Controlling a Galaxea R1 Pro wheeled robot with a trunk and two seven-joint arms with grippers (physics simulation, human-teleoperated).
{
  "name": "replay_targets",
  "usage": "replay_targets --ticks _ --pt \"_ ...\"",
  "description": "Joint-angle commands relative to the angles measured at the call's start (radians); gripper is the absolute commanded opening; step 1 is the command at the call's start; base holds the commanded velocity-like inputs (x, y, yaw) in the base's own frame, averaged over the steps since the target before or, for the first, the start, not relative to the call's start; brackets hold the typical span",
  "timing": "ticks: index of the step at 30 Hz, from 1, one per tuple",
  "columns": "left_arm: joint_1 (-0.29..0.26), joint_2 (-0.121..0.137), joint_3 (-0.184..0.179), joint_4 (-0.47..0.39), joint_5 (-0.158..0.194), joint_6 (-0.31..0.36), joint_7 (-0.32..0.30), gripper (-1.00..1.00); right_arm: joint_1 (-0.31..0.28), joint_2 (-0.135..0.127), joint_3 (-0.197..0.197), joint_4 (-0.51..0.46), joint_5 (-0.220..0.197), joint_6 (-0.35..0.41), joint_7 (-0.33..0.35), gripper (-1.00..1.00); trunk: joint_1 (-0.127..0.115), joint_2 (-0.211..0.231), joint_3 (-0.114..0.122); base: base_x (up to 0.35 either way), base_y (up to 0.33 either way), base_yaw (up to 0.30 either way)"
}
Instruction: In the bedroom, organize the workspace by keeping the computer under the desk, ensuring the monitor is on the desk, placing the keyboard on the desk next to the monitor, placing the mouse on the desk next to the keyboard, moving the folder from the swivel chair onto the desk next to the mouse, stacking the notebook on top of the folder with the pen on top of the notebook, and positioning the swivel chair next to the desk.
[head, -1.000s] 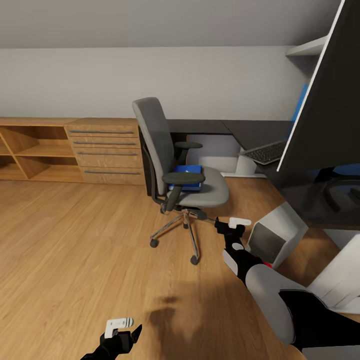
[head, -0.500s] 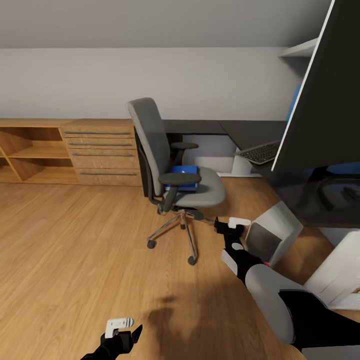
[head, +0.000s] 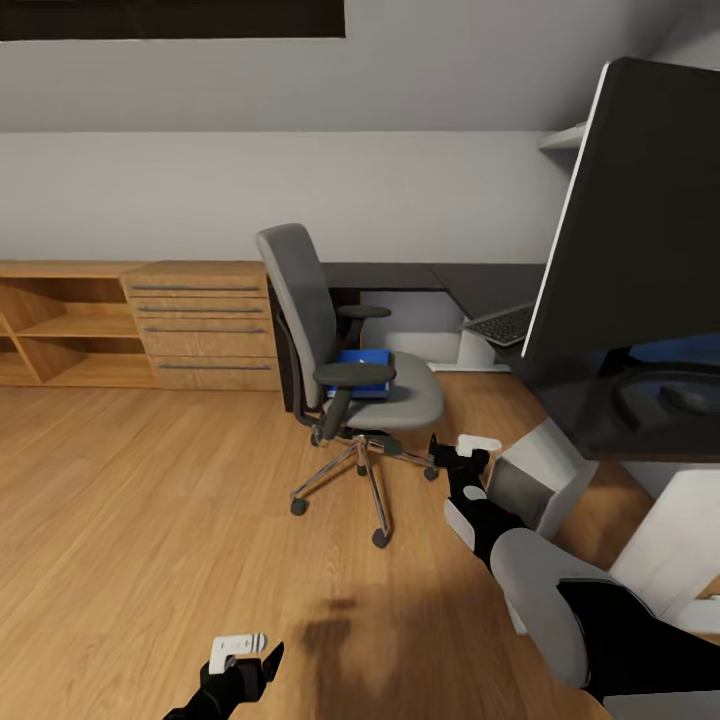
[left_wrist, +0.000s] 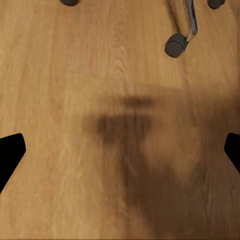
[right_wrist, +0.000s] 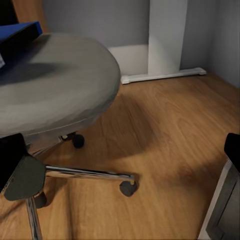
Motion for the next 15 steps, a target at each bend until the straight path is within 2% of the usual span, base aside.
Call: replay_targets --ticks 1,9,15 --pt "0.000 -0.001 0.005 0.005 0.008 0.002 -0.008 1.00 -0.001 0.001 -0.005 0.001 0.002 -0.004 0.000 1.00 -0.001 0.000 0.003 0.000 0.000 -0.005" --pt "0.000 -0.001 0.002 0.043 0.007 -0.023 -0.007 1.00 -0.001 0.001 -0.005 0.001 0.002 -0.004 -0.001 1.00 -0.004 0.002 0.034 0.000 0.000 -0.002" --pt "0.000 -0.001 0.002 0.050 0.007 -0.027 -0.011 1.00 -0.001 0.001 -0.005 0.001 0.002 -0.004 0.000 1.00 -0.004 0.002 0.034 0.000 0.000 0.000"
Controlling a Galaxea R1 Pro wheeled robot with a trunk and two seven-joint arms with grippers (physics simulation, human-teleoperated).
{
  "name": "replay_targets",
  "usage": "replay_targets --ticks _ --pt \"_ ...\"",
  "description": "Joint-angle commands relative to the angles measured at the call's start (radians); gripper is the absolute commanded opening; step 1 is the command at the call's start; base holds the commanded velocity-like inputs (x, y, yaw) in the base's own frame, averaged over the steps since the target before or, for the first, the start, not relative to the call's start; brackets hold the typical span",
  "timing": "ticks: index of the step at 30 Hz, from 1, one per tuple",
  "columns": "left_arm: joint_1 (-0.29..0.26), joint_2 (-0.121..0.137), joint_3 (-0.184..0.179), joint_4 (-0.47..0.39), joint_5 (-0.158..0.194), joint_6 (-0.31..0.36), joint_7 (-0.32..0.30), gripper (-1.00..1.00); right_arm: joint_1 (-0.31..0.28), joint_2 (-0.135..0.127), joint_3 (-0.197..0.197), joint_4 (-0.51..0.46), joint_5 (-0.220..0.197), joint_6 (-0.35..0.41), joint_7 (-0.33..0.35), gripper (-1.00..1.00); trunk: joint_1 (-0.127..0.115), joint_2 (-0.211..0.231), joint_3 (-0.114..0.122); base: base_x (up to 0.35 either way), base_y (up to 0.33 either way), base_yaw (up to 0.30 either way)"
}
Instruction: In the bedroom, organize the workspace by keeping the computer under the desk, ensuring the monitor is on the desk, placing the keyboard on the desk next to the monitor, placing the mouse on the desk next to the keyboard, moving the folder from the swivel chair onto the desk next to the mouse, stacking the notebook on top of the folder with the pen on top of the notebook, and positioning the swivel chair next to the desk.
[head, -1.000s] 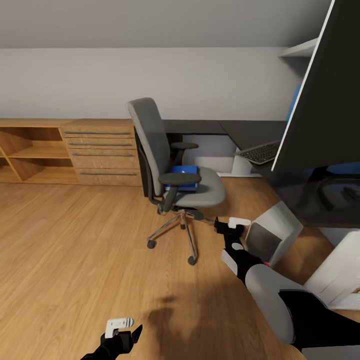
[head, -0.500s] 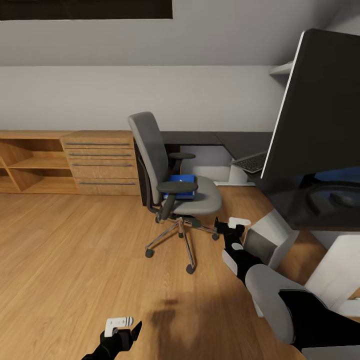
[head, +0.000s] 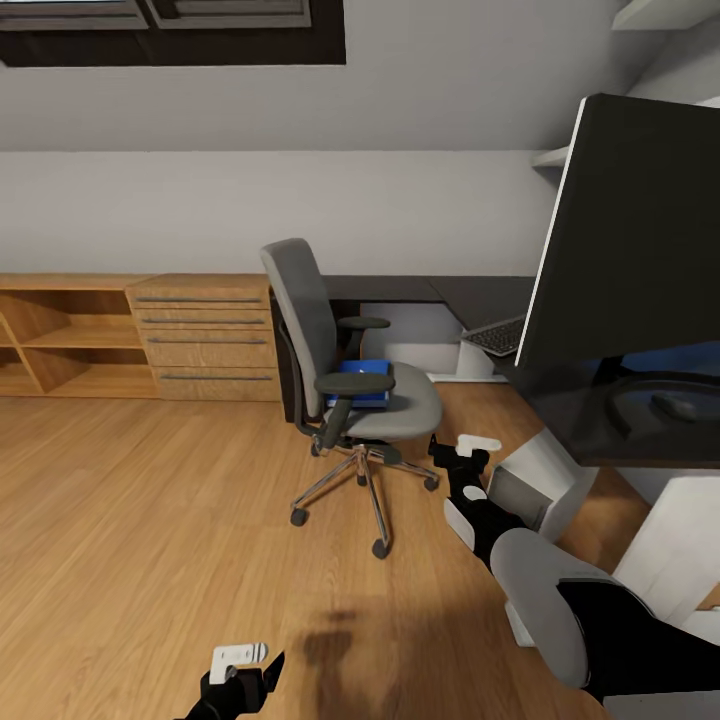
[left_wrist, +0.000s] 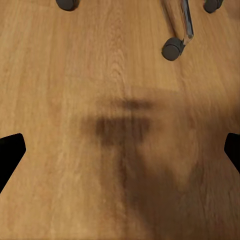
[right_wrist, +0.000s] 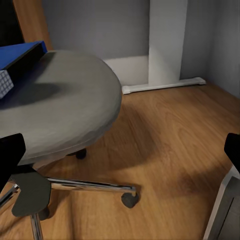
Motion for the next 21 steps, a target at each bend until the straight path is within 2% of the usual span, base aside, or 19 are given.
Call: replay_targets --ticks 1,14,21 --pt "0.000 -0.001 0.004 0.000 0.007 0.006 -0.009 1.00 -0.001 0.001 -0.005 0.001 0.002 -0.004 0.000 1.00 0.000 0.000 -0.001 0.000 0.000 0.000" --pt "0.000 -0.001 0.005 0.001 0.007 0.004 -0.010 1.00 -0.001 0.002 -0.005 0.001 0.002 -0.004 0.000 1.00 0.000 0.000 -0.001 0.000 0.000 0.000" --pt "-0.001 -0.001 0.006 0.002 0.006 0.004 -0.010 1.00 -0.001 -0.003 -0.011 0.002 -0.005 0.004 0.052 1.00 0.000 0.000 -0.001 0.000 0.000 0.000"
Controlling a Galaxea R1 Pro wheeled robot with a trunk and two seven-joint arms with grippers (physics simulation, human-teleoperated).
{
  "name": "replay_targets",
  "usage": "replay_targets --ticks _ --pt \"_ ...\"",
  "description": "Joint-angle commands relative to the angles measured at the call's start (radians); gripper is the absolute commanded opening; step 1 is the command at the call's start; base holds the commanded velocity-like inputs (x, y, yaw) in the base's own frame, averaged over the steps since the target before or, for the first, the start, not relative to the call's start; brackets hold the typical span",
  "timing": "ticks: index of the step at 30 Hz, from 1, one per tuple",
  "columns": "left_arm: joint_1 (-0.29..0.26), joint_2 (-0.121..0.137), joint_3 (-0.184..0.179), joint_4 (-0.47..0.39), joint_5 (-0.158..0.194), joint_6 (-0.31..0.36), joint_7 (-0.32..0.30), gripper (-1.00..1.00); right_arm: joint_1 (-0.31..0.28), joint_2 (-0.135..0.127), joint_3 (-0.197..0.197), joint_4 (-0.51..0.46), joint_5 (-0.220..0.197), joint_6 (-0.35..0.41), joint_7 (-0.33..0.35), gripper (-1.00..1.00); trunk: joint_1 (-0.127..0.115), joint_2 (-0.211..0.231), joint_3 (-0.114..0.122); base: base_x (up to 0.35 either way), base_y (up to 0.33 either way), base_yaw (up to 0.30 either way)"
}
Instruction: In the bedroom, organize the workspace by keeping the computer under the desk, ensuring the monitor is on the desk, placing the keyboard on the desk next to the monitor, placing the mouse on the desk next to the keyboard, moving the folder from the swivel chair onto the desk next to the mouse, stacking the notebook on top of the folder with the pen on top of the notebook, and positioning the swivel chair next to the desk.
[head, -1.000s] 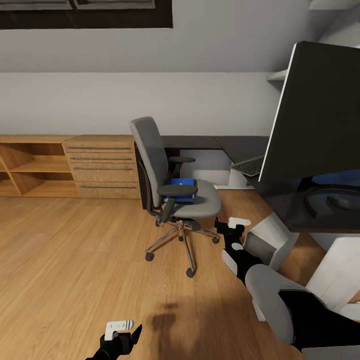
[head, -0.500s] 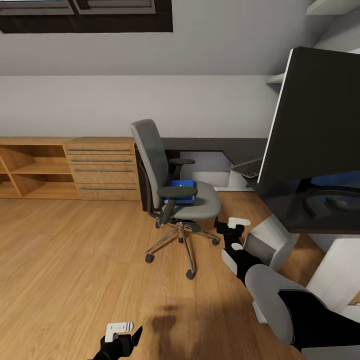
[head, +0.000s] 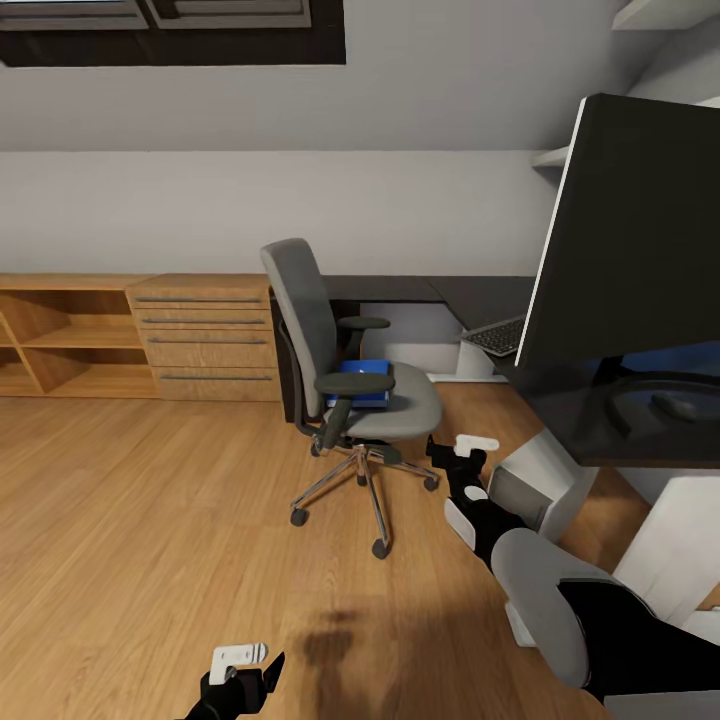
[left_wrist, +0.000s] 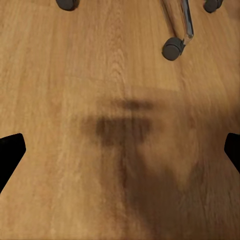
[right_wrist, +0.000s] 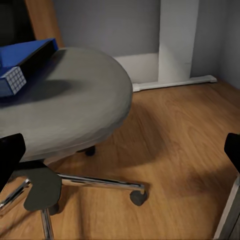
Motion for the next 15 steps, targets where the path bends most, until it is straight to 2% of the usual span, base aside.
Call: replay_targets --ticks 1,7,15 --pt "0.000 -0.001 0.005 -0.001 0.008 0.006 -0.008 1.00 -0.001 0.000 -0.009 0.001 -0.003 -0.003 0.008 1.00 0.000 0.000 -0.001 0.000 0.000 0.000" --pt "0.000 -0.001 0.006 -0.001 0.008 0.006 -0.008 1.00 -0.001 -0.001 -0.028 0.000 -0.069 -0.001 0.048 1.00 0.000 0.000 -0.001 0.000 0.000 0.000" --pt "-0.001 0.000 0.006 -0.001 0.008 0.006 -0.008 1.00 -0.001 -0.002 -0.035 0.000 -0.164 0.000 0.094 1.00 0.000 0.000 -0.001 0.000 0.000 0.000"
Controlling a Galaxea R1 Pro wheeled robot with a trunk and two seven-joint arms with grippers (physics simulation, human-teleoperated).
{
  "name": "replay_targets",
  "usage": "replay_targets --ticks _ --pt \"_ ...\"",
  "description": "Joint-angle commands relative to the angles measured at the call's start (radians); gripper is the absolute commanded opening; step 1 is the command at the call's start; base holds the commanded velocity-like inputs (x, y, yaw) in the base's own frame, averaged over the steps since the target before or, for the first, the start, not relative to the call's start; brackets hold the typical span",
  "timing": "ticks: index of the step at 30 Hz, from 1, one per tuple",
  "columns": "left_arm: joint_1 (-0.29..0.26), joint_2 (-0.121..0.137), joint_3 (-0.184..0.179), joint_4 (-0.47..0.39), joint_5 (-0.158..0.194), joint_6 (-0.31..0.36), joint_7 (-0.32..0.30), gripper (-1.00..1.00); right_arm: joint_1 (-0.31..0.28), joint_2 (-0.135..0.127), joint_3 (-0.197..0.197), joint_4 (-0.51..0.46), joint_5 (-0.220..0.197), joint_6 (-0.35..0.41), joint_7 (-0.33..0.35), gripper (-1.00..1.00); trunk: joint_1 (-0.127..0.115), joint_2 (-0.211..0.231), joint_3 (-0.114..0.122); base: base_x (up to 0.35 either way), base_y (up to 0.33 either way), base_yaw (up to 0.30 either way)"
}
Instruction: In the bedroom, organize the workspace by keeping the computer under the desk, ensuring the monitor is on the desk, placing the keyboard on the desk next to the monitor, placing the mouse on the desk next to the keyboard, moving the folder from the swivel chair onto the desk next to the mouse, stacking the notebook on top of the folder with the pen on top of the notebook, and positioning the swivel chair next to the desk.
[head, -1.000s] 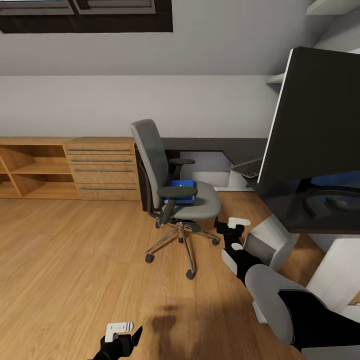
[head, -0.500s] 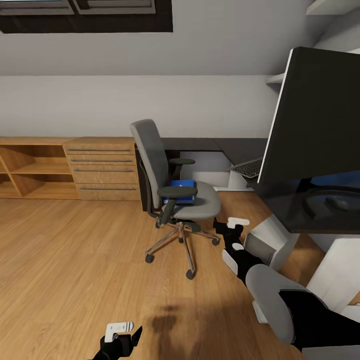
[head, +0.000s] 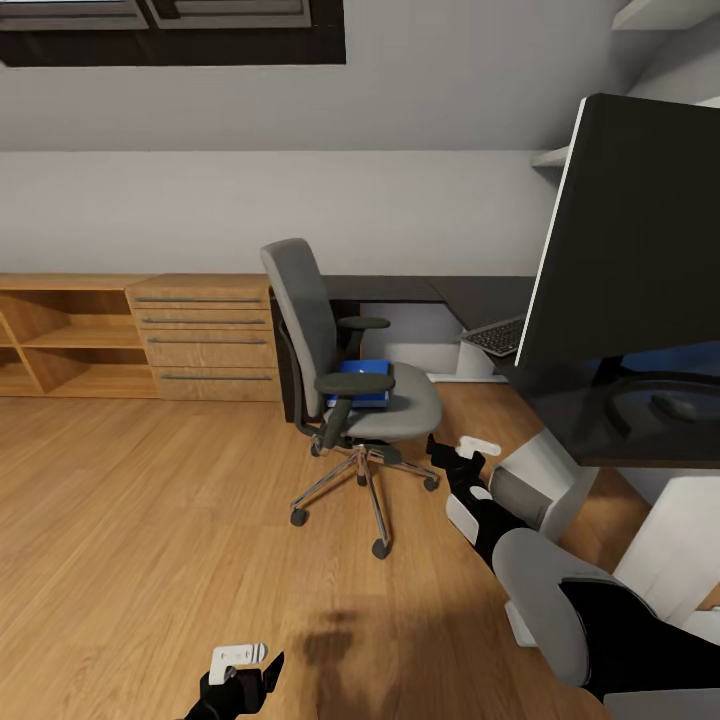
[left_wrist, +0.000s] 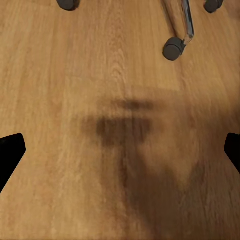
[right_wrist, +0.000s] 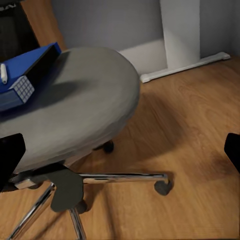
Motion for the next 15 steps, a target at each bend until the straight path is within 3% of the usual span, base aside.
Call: replay_targets --ticks 1,7,15 --pt "0.000 -0.001 0.004 -0.001 0.008 0.006 -0.008 1.00 -0.001 0.001 -0.007 0.001 -0.011 -0.004 0.005 1.00 0.000 0.000 -0.001 0.000 0.000 0.000" --pt "0.000 -0.001 0.004 -0.001 0.008 0.006 -0.008 1.00 -0.001 0.000 -0.008 0.001 -0.043 -0.004 0.014 1.00 0.000 0.000 -0.001 0.000 0.000 0.000" --pt "0.000 -0.001 0.004 -0.001 0.008 0.006 -0.008 1.00 -0.001 0.000 -0.009 0.001 -0.054 -0.003 0.017 1.00 0.000 0.000 -0.001 0.054 0.000 0.000"
